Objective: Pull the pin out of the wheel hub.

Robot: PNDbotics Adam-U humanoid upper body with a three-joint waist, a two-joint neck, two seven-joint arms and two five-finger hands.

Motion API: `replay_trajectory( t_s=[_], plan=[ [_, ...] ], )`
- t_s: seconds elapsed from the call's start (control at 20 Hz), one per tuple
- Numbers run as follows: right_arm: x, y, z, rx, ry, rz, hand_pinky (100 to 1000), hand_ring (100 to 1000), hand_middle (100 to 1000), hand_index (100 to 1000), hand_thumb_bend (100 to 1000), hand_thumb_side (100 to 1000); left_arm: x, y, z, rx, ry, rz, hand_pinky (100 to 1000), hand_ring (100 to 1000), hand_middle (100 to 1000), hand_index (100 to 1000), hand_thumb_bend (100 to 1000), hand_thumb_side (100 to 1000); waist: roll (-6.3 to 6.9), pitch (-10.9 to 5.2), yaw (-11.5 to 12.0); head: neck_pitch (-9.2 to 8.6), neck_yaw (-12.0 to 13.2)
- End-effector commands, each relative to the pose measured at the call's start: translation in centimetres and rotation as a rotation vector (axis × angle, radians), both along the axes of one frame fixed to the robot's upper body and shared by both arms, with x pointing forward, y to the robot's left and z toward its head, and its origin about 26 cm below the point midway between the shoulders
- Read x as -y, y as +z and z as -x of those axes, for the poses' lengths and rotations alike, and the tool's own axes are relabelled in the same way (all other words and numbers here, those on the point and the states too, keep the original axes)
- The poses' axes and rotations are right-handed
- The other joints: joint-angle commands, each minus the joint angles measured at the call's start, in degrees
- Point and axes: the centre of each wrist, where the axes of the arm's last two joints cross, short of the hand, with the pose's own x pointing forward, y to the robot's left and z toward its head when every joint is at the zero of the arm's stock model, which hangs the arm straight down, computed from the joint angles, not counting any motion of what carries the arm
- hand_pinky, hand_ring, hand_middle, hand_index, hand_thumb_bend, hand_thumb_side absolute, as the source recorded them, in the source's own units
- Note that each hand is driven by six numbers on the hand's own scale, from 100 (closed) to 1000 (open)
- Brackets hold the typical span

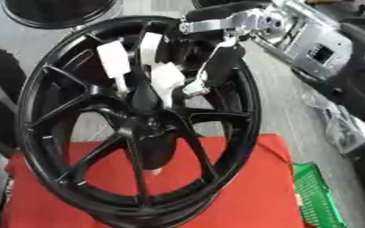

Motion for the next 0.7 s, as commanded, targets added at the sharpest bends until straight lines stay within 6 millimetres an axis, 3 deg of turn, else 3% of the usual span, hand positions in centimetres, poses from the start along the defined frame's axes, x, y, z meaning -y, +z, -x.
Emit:
replay_trajectory(
  t_s=[0.05, 0.6, 0.7],
  plan=[
    [0.43, 0.78, -0.04, 0.021, -0.013, 0.008, 776, 714, 722, 784, 415, 314, 0.09, 0.92, 0.02, 0.031, -0.011, -0.006, 615, 855, 694, 703, 320, 680, 0.18, -0.79, 0.1, -0.04, 0.0],
    [0.10, 0.11, -0.34, -0.003, -0.019, -0.008, 767, 691, 699, 766, 386, 276, 0.27, 1.05, -0.02, 0.036, -0.017, -0.001, 614, 857, 694, 703, 319, 680, 0.23, -0.73, 0.5, -0.05, 0.0],
    [0.06, 0.14, -0.37, 0.002, -0.023, -0.025, 752, 661, 664, 735, 322, 224, 0.28, 1.04, -0.02, 0.036, -0.017, -0.001, 614, 857, 694, 703, 319, 680, 0.22, -0.73, 0.5, -0.04, 0.0]
  ],
)
